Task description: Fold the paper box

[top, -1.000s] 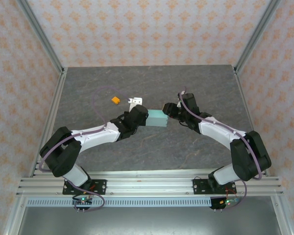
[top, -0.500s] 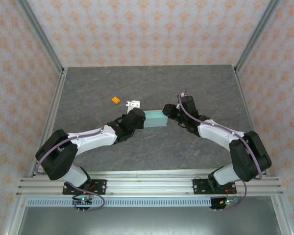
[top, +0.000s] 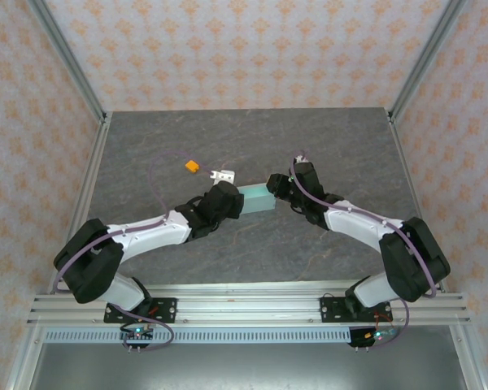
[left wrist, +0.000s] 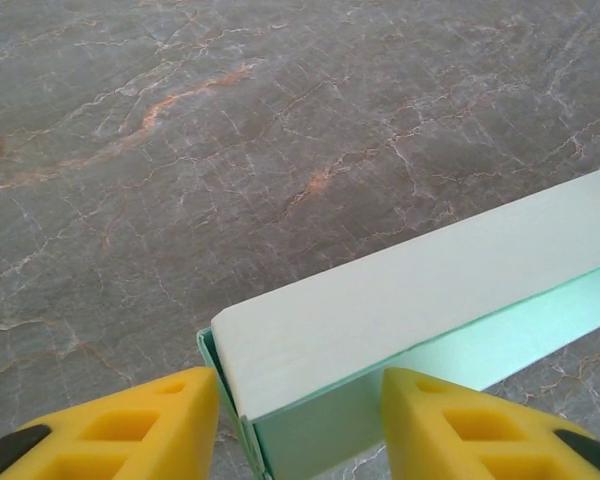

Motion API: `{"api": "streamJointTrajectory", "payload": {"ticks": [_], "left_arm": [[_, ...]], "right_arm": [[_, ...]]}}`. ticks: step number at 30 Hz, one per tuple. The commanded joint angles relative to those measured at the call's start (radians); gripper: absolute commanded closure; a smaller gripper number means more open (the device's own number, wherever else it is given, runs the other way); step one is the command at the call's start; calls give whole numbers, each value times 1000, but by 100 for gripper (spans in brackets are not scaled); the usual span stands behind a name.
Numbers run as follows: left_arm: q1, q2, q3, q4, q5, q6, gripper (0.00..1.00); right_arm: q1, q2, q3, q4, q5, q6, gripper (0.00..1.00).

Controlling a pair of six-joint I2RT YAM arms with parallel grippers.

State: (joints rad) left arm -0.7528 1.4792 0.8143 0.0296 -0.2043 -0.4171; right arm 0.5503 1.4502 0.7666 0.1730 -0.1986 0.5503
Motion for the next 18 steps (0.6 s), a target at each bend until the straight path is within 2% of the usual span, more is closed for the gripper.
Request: {"api": "streamJointTrajectory", "payload": {"ticks": [1, 5, 9, 13, 18], "left_arm": [[-9, -49, -19, -29, 51, 22, 46], [-8, -97, -40, -27, 72, 24, 32], [-4, -139, -40, -50, 76, 23, 24], [17, -182, -43, -54, 98, 3, 19], [92, -200, -30, -66, 171, -84, 19]], "right_arm": [[21, 35, -37, -174, 28, -9, 65], [23, 26, -35, -183, 39, -13, 65], [25, 9, -40, -192, 56, -18, 65], [25, 1, -39, -200, 62, -23, 65], [25, -2, -38, -202, 62, -25, 66]]}}
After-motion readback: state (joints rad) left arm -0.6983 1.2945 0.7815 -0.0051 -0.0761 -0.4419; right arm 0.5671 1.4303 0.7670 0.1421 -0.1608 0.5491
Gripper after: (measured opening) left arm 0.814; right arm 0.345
